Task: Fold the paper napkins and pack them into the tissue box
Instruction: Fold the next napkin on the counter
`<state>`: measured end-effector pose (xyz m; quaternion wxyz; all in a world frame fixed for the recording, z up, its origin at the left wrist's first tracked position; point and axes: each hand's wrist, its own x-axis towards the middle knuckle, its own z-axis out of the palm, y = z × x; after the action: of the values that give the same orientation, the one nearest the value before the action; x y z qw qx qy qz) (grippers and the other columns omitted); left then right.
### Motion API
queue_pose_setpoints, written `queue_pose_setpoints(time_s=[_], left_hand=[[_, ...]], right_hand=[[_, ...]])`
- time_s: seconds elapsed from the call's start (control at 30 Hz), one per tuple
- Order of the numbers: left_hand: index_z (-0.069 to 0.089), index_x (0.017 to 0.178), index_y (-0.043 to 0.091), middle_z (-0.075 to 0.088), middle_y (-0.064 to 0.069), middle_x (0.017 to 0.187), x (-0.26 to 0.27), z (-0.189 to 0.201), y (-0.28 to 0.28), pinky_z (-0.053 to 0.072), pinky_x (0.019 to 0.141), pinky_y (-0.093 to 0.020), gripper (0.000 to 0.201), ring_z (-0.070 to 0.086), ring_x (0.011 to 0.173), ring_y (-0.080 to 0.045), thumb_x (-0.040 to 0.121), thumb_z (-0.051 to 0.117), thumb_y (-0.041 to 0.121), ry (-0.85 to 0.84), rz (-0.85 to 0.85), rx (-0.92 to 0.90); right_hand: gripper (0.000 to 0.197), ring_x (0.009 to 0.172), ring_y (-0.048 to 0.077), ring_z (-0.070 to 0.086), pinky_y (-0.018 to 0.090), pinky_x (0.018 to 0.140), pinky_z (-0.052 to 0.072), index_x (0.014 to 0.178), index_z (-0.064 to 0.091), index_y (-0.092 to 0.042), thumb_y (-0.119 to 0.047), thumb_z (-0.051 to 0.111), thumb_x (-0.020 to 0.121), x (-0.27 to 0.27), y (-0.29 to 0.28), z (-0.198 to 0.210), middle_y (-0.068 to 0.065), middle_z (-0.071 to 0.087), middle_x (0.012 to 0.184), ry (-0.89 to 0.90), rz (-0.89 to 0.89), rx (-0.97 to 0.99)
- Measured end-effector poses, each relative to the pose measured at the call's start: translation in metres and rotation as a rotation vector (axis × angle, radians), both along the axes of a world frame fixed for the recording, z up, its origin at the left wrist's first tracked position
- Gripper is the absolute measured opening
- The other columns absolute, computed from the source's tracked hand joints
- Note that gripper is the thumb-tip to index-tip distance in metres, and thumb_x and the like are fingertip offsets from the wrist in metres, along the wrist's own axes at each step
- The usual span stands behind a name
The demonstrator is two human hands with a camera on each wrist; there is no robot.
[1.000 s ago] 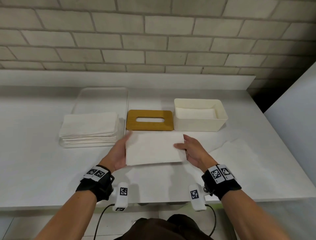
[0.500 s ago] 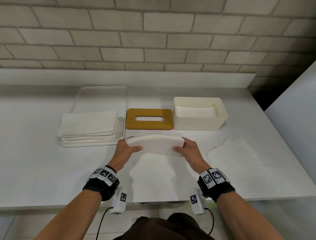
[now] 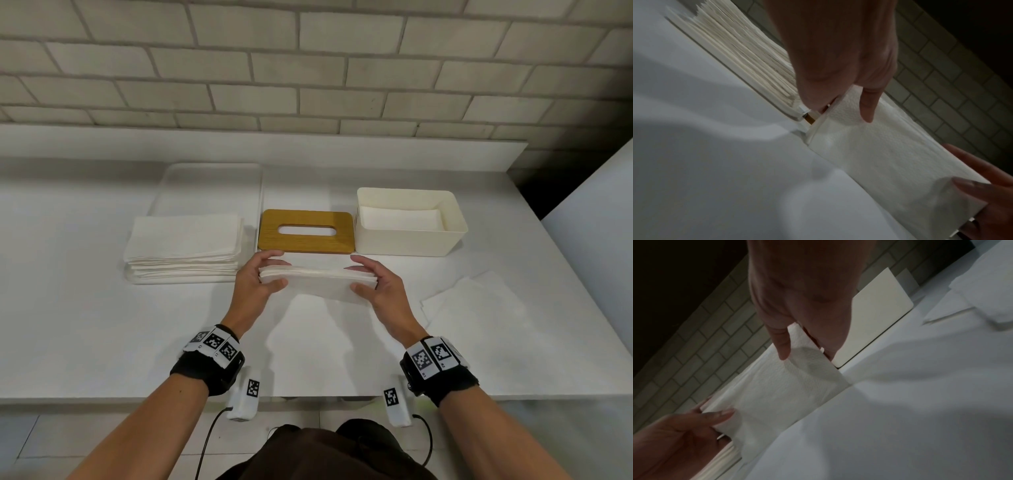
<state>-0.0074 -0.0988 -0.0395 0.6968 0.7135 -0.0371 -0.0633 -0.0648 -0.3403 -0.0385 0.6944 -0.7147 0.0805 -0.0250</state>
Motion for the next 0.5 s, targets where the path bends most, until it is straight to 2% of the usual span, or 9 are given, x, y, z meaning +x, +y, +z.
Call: queue_pose_setpoints(time_s=[0.13, 0.2, 0.27, 0.33, 0.4, 0.5], left_hand=[[0.069, 0.099, 0.015, 0.067, 0.007, 0.099, -0.001, 0.002, -0.004, 0.047, 0.072, -0.007, 0.032, 0.060, 0.083, 0.005, 0.081, 0.065, -0.011, -0.023, -0.046, 0.078], [0.066, 0.104, 0.016, 0.067, 0.006, 0.102, -0.001, 0.000, -0.004, 0.049, 0.075, -0.011, 0.038, 0.061, 0.087, 0.005, 0.080, 0.064, -0.014, -0.024, -0.038, 0.077], [0.062, 0.109, 0.019, 0.065, 0.004, 0.104, 0.001, -0.005, -0.002, 0.050, 0.076, -0.016, 0.046, 0.061, 0.092, -0.003, 0.080, 0.062, -0.016, 0.003, -0.025, 0.064], [0.060, 0.108, 0.019, 0.063, 0.004, 0.103, 0.000, -0.009, -0.003, 0.048, 0.075, -0.018, 0.043, 0.059, 0.092, -0.009, 0.082, 0.059, -0.014, 0.028, -0.025, 0.083], [0.058, 0.108, 0.016, 0.061, 0.001, 0.099, 0.000, -0.010, -0.006, 0.047, 0.072, -0.019, 0.034, 0.057, 0.088, -0.012, 0.086, 0.058, -0.010, 0.047, -0.016, 0.087], [0.055, 0.112, 0.014, 0.062, 0.000, 0.099, 0.000, -0.010, -0.009, 0.049, 0.077, -0.022, 0.031, 0.059, 0.090, -0.013, 0.089, 0.056, -0.006, 0.066, 0.008, 0.083]], right_hand=[[0.037, 0.107, 0.022, 0.063, 0.029, 0.087, 0.053, 0.107, 0.072, -0.032, -0.001, 0.064, 0.088, 0.002, 0.001, -0.004, -0.002, 0.068, 0.114, -0.004, 0.003, -0.065], [0.046, 0.103, 0.021, 0.063, 0.027, 0.083, 0.053, 0.120, 0.063, -0.030, 0.001, 0.064, 0.087, 0.001, 0.000, -0.007, 0.000, 0.066, 0.112, 0.039, -0.011, -0.048], [0.057, 0.099, 0.019, 0.063, 0.025, 0.081, 0.051, 0.130, 0.053, -0.028, 0.005, 0.064, 0.086, 0.001, 0.001, -0.010, 0.000, 0.064, 0.112, 0.084, -0.030, -0.005], [0.047, 0.099, 0.020, 0.061, 0.023, 0.078, 0.049, 0.124, 0.058, -0.024, 0.005, 0.060, 0.087, 0.000, 0.002, -0.014, 0.001, 0.063, 0.113, 0.105, -0.028, -0.054], [0.030, 0.095, 0.020, 0.060, 0.021, 0.075, 0.045, 0.112, 0.064, -0.021, -0.001, 0.056, 0.091, 0.002, 0.004, -0.014, 0.002, 0.066, 0.104, 0.113, -0.029, -0.136], [0.023, 0.090, 0.015, 0.060, 0.020, 0.074, 0.045, 0.109, 0.064, -0.019, -0.005, 0.054, 0.093, 0.005, 0.002, -0.011, 0.001, 0.066, 0.100, 0.111, -0.058, -0.123]])
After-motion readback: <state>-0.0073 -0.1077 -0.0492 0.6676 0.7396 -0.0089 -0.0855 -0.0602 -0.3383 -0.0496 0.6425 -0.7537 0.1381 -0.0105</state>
